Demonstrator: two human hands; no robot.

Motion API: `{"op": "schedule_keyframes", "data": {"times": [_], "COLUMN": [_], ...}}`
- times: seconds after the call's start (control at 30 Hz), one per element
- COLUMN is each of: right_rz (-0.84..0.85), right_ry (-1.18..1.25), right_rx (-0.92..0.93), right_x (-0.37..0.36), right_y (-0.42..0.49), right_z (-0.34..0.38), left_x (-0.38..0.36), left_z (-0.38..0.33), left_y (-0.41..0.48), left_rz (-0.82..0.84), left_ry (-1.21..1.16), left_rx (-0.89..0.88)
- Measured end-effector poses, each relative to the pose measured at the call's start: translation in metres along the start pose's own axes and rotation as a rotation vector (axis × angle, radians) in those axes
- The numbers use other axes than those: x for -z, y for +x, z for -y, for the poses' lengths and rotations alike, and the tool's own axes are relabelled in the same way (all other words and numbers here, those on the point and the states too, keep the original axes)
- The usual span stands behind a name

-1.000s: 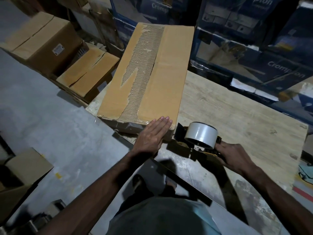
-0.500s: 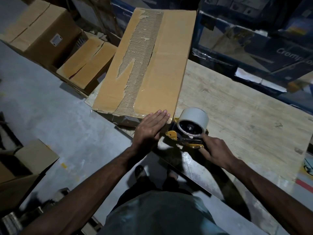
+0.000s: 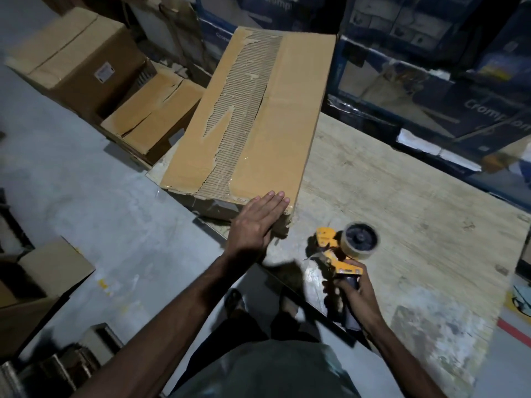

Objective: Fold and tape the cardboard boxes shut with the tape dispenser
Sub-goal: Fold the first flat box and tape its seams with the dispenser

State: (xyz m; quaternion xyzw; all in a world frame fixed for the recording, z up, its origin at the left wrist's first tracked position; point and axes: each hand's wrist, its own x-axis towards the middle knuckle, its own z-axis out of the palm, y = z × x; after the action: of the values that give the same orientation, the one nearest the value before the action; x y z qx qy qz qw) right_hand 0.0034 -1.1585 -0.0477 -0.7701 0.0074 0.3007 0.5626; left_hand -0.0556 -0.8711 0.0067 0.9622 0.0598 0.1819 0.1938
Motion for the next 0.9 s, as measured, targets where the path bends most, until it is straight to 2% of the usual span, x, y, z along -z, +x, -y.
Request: {"op": "schedule_keyframes", "data": {"times": [0.1, 0.17, 0.33, 0.4, 0.53, 0.63, 0.7, 0.77, 0.83, 0.9], "right_rz": [-0.185, -0.274, -0.492, -0.469, -0.403, -0.673, -0.830, -0.835, -0.712, -0.540], "right_ry": [0.408, 0.585, 0.797, 0.826, 0.663, 0.204, 0.073, -0.033, -0.187, -0.400], "right_rx": [-0.192, -0.246, -0.330, -0.393, -0.431, -0.480, -0.314, -0.017, 0.267, 0.497], "right_x": [-0.019, -0.030, -0.049, -0.056, -0.072, -0.090, -0.103, -0.105, -0.100, -0.091], "right_y": [0.025, 0.046, 0.079, 0.084, 0.078, 0.043, 0.020, 0.009, 0.004, -0.001], "right_z": [-0.008, -0.008, -0.006, -0.016, -0.040, -0.019, 0.006, 0.027, 0.057, 0.094], "left_x": [-0.003, -0.003, 0.000, 0.001, 0.017, 0.047, 0.078, 0.111, 0.148, 0.179], "left_z": [-0.004, -0.007, -0.003, -0.002, -0.005, -0.006, 0.005, 0.030, 0.069, 0.120], "left_y": [0.002, 0.002, 0.000, 0.001, -0.001, -0.002, 0.001, 0.002, 0.006, 0.012], "left_rz": [0.000, 0.014, 0.060, 0.074, 0.183, 0.257, 0.209, 0.113, 0.068, 0.169], "left_ry": [0.017, 0.016, 0.021, 0.028, 0.046, -0.155, -0.306, -0.348, -0.316, -0.164], "left_rx": [0.027, 0.048, 0.002, -0.009, -0.020, 0.017, -0.015, -0.050, 0.005, 0.056]}}
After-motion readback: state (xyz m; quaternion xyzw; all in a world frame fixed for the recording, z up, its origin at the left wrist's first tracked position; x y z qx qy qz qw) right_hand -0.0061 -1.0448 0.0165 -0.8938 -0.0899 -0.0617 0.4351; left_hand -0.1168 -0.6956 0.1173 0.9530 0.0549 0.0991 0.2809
